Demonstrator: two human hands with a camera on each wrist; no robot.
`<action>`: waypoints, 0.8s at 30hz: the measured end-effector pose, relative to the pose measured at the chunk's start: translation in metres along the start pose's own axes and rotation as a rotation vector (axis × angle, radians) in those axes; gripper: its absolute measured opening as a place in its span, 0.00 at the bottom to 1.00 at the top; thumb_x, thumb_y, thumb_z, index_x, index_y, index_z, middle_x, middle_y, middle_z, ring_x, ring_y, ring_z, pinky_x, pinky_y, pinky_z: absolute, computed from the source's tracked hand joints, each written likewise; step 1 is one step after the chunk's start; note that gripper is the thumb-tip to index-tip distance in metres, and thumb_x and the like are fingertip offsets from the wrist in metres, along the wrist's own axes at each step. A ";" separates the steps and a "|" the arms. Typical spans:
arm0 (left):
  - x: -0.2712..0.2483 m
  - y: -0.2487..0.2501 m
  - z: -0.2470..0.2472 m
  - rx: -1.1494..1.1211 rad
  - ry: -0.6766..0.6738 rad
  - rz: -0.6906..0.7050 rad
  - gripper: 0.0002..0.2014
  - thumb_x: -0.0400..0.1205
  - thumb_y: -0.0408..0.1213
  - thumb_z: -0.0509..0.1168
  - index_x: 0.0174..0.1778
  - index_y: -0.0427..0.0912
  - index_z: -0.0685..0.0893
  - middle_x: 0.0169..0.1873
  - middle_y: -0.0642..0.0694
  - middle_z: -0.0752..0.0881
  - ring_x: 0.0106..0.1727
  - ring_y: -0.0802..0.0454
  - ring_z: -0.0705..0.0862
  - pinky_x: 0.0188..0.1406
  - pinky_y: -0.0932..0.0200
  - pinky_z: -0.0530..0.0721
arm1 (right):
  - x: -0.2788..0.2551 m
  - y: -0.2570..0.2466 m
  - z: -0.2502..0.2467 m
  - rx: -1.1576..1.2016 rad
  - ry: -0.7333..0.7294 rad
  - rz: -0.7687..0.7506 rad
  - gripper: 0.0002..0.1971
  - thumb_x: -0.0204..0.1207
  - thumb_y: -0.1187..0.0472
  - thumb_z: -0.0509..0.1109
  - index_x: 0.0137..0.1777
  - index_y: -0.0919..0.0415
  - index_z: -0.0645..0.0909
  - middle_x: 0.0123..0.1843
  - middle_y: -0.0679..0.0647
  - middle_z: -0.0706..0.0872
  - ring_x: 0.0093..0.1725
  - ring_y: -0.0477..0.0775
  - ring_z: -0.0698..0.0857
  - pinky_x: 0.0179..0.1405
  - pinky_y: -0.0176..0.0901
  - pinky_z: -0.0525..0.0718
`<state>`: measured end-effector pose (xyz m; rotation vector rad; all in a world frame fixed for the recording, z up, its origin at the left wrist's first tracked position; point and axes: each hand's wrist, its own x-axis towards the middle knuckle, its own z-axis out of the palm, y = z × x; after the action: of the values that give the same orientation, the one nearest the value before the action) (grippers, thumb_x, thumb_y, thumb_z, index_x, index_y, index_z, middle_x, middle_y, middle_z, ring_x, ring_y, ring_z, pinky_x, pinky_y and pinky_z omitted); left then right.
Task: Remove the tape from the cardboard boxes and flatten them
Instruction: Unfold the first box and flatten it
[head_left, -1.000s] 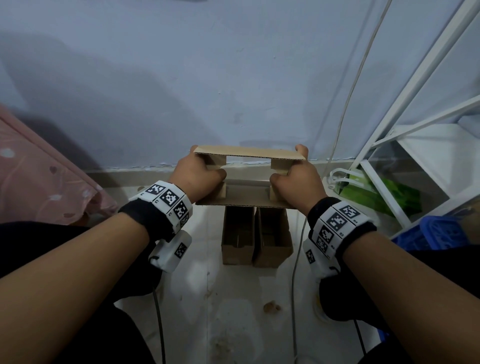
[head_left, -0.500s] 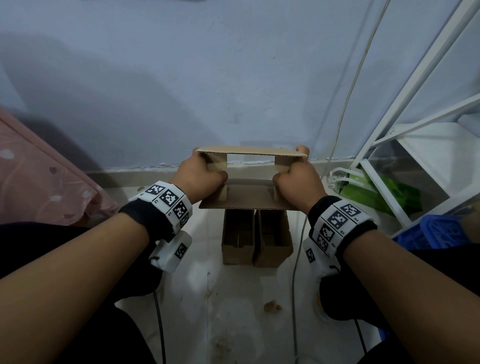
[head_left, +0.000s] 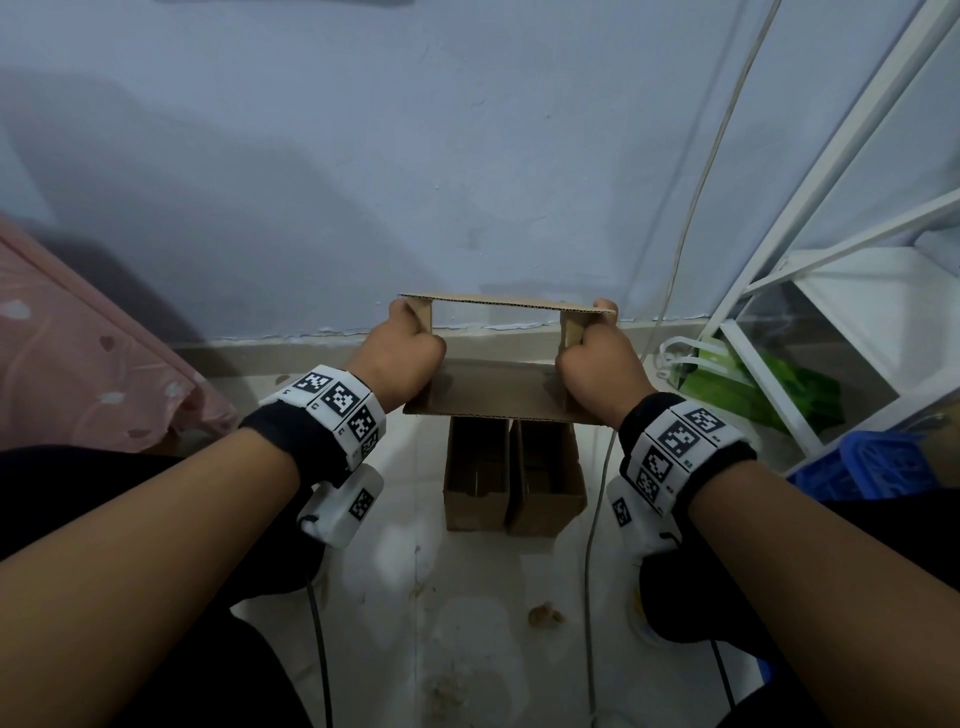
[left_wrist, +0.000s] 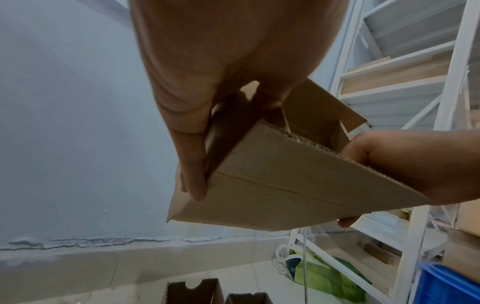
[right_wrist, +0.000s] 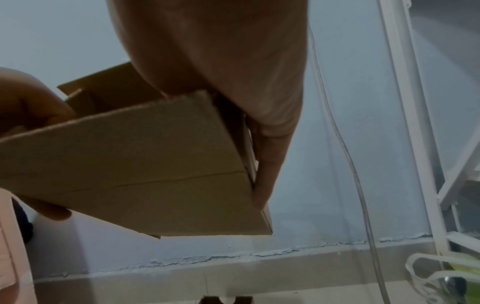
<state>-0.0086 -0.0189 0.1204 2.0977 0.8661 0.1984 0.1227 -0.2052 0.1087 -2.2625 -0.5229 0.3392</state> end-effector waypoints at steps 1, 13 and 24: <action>0.000 0.000 0.000 -0.026 0.005 0.005 0.13 0.85 0.44 0.54 0.60 0.39 0.73 0.47 0.41 0.84 0.47 0.43 0.81 0.38 0.53 0.73 | 0.001 0.000 0.000 0.007 0.003 0.017 0.33 0.77 0.75 0.58 0.82 0.73 0.54 0.35 0.55 0.78 0.34 0.53 0.79 0.28 0.45 0.69; 0.002 0.004 -0.009 -0.223 -0.024 -0.082 0.05 0.74 0.27 0.54 0.39 0.41 0.67 0.39 0.42 0.72 0.39 0.44 0.68 0.37 0.51 0.65 | 0.001 0.003 0.004 0.173 -0.007 0.018 0.15 0.70 0.70 0.56 0.55 0.60 0.75 0.51 0.74 0.84 0.42 0.72 0.84 0.39 0.66 0.86; -0.006 0.021 -0.014 -0.860 -0.022 -0.192 0.08 0.81 0.47 0.65 0.51 0.48 0.79 0.55 0.40 0.77 0.51 0.38 0.83 0.39 0.46 0.88 | -0.021 -0.008 -0.004 -0.006 -0.099 -0.113 0.26 0.73 0.76 0.55 0.70 0.62 0.77 0.54 0.69 0.84 0.52 0.72 0.84 0.43 0.56 0.84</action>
<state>-0.0080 -0.0220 0.1457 1.2103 0.7742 0.3681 0.1038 -0.2132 0.1191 -2.2197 -0.7007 0.3947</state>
